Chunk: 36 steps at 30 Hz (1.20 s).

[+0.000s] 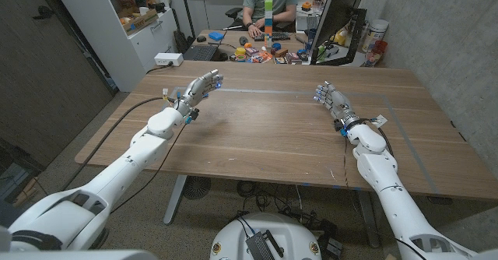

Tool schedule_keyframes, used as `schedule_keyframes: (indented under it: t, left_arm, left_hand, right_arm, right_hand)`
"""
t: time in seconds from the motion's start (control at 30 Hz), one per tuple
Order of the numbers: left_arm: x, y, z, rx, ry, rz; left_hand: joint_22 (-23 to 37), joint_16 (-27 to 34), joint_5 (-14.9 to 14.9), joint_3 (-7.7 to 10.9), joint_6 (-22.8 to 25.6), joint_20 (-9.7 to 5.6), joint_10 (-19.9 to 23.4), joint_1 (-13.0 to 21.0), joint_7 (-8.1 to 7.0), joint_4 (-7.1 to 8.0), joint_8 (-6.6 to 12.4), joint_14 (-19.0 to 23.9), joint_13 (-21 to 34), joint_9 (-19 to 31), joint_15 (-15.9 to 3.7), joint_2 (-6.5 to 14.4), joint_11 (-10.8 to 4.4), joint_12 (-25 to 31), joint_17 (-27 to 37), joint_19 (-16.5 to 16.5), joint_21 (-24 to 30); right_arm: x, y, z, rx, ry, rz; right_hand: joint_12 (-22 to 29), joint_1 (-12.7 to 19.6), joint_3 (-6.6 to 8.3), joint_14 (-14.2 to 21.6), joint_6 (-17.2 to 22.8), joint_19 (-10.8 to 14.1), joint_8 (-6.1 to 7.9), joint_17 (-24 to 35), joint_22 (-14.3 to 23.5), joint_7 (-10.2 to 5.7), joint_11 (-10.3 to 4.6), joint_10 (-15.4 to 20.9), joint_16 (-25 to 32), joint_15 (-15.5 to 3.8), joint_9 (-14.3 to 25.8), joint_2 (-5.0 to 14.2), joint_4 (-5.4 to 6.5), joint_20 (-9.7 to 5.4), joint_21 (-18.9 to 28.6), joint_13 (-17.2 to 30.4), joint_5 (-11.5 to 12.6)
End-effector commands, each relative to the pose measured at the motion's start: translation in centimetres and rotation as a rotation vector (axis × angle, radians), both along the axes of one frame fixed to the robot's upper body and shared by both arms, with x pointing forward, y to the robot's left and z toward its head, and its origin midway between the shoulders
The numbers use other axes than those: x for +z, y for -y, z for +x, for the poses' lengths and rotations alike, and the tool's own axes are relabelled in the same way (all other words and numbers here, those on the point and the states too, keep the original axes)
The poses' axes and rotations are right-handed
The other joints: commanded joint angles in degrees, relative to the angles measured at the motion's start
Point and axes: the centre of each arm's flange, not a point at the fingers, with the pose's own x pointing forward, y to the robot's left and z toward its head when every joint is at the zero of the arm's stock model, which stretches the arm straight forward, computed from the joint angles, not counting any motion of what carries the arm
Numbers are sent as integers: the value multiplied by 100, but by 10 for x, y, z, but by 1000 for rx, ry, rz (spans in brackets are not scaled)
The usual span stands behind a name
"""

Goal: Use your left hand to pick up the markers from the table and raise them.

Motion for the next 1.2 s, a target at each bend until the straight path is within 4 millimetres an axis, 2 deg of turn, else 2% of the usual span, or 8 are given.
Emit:
schedule_keyframes:
  t: [0.03,0.17,0.37,0.53,0.73,1.03,1.2]
  left_arm:
    - [52,21,28,-84,71,266]
    - [66,27,33,-97,66,371]
    - [74,30,30,-109,72,467]
    - [80,29,23,-104,116,559]
    - [89,23,17,-74,165,642]
    - [100,12,-8,-19,378,852]
    - [108,7,-19,10,473,909]
  left_hand:
    - [15,24,28,4,35,-46,47,87,2,-44,27,49,33,10,-60,-3,-14,35,21,57,-23]
    - [16,22,31,7,32,-43,50,98,-3,-53,24,49,33,10,-69,-2,-29,34,21,60,-30]
    - [17,12,43,18,-35,-21,25,140,-25,-83,-6,41,35,12,-70,-2,-50,20,21,62,-51]
    - [16,-10,69,43,-162,51,-22,228,-37,-142,-52,5,39,16,-69,-7,-88,-2,21,51,-89]
    - [15,-21,92,70,-237,67,-43,319,-59,-197,-73,-15,41,19,-83,-11,-106,-11,19,51,-113]
    - [13,-12,152,128,-258,74,-11,522,-100,-302,-57,25,45,25,-169,-30,-191,2,17,80,-153]
    - [13,3,201,171,-250,52,21,670,-148,-355,-42,85,48,28,-222,-42,-270,13,16,115,-177]
  right_arm:
    - [3,7,-12,-121,18,26]
    - [4,8,-16,-160,29,39]
    - [5,5,-19,-188,42,55]
    - [6,3,-21,-203,50,60]
    - [11,0,-23,-204,61,58]
    - [17,0,-25,-223,72,47]
    - [16,-3,-26,-229,69,49]
  right_hand:
    - [47,24,34,54,57,48,51,24,28,-15,9,67,33,-5,11,-7,10,-35,-18,20,12]
    - [48,23,35,57,59,49,51,24,28,-19,4,70,33,-13,11,-7,9,-34,-22,19,11]
    - [48,20,36,59,61,49,51,24,28,-18,5,72,33,-20,12,-10,8,-34,-27,18,9]
    - [46,18,37,63,60,50,50,25,28,-20,2,70,33,-22,12,-10,8,-32,-31,18,8]
    - [46,14,38,76,65,50,51,25,29,-23,3,71,36,-17,12,-12,8,-30,-38,17,6]
    - [46,10,39,75,70,49,51,26,29,-23,17,74,33,-23,12,-13,8,-28,-47,16,4]
    - [46,6,40,79,73,47,52,26,29,-24,6,77,33,-17,13,-14,8,-23,-54,16,3]
